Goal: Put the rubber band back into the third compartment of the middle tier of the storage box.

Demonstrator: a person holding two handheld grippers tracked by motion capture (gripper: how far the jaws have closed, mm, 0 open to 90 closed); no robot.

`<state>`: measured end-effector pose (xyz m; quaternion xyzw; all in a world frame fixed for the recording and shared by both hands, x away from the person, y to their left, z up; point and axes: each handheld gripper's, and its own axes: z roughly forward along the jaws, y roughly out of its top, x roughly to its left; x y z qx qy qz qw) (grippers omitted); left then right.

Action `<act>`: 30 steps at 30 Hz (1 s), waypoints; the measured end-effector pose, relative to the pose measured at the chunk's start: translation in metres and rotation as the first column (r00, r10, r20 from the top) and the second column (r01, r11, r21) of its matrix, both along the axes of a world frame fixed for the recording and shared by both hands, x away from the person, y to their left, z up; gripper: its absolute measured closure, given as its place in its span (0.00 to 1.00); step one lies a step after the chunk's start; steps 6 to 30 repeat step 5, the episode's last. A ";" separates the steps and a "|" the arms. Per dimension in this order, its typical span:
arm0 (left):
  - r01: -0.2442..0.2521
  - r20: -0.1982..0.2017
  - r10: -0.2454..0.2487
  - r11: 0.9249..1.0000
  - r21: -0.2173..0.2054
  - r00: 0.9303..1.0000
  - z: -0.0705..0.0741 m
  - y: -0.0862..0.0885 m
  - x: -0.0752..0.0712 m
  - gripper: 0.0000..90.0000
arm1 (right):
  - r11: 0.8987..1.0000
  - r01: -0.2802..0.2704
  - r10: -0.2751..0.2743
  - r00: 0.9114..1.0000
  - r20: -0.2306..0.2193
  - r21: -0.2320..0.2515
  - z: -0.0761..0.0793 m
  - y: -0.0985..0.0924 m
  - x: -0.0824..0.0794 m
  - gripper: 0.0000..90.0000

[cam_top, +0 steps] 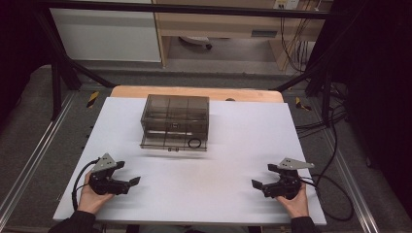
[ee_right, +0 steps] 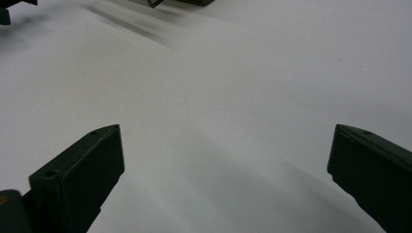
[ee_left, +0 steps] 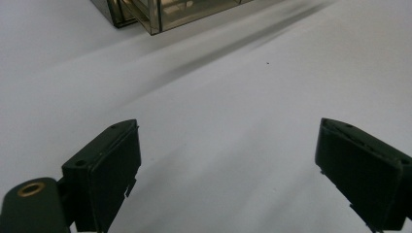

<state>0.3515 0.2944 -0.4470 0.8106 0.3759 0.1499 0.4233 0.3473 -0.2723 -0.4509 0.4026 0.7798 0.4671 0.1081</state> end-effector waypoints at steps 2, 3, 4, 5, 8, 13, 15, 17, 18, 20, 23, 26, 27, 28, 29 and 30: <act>-0.002 0.001 0.002 1.000 -0.001 1.000 0.000 0.000 0.000 0.10 | 1.000 -0.001 0.001 1.000 -0.001 -0.001 0.000 0.000 0.000 0.01; -0.002 0.000 0.002 1.000 -0.001 1.000 0.000 0.000 0.000 0.10 | 1.000 -0.002 0.002 1.000 0.003 -0.001 0.000 0.000 0.000 0.01; -0.001 0.000 0.001 1.000 -0.001 1.000 0.000 0.000 0.000 0.10 | 1.000 -0.002 0.002 1.000 0.003 0.000 0.000 0.000 0.000 0.01; -0.001 0.000 0.001 1.000 -0.001 1.000 0.000 0.000 0.000 0.10 | 1.000 0.000 0.000 1.000 0.005 0.001 0.000 0.000 0.000 0.01; -0.001 0.000 0.001 1.000 -0.001 1.000 0.000 0.000 0.000 0.10 | 1.000 0.000 0.000 1.000 0.005 0.001 0.000 0.000 0.000 0.01; -0.001 0.000 0.001 1.000 -0.001 1.000 0.000 0.000 0.000 0.10 | 1.000 0.000 0.000 1.000 0.005 0.001 0.000 0.000 0.000 0.01; -0.001 0.000 0.001 1.000 -0.001 1.000 0.000 0.000 0.000 0.10 | 1.000 0.000 0.000 1.000 0.005 0.001 0.000 0.000 0.000 0.01; -0.001 0.000 0.001 1.000 -0.001 1.000 0.000 0.000 0.000 0.10 | 1.000 0.000 0.000 1.000 0.005 0.001 0.000 0.000 0.000 0.01; -0.001 0.000 0.001 1.000 -0.001 1.000 0.000 0.000 0.000 0.10 | 1.000 0.000 0.000 1.000 0.005 0.001 0.000 0.000 0.000 0.01; -0.001 0.000 0.001 1.000 -0.001 1.000 0.000 0.000 0.000 0.10 | 1.000 0.000 0.000 1.000 0.005 0.001 0.000 0.000 0.000 0.01; -0.001 0.000 0.001 1.000 -0.001 1.000 0.000 0.000 0.000 0.10 | 1.000 0.000 0.000 1.000 0.005 0.001 0.000 0.000 0.000 0.01; -0.001 0.000 0.001 1.000 -0.001 1.000 0.000 0.000 0.000 0.10 | 1.000 0.000 0.000 1.000 0.005 0.001 0.000 0.000 0.000 0.01; -0.001 0.000 0.001 1.000 -0.001 1.000 0.000 0.000 0.000 0.10 | 1.000 0.000 0.000 1.000 0.005 0.001 0.000 0.000 0.000 0.01; -0.001 0.000 0.001 1.000 -0.001 1.000 0.000 0.000 0.000 0.10 | 1.000 0.000 0.000 1.000 0.005 0.001 0.000 0.000 0.000 0.01; -0.001 0.000 0.001 1.000 -0.001 1.000 0.000 0.000 0.000 0.10 | 1.000 0.000 0.000 1.000 0.005 0.001 0.000 0.000 0.000 0.01; -0.001 0.000 0.001 1.000 -0.001 1.000 0.000 0.000 0.000 0.10 | 1.000 0.000 0.000 1.000 0.005 0.001 0.000 0.000 0.000 0.01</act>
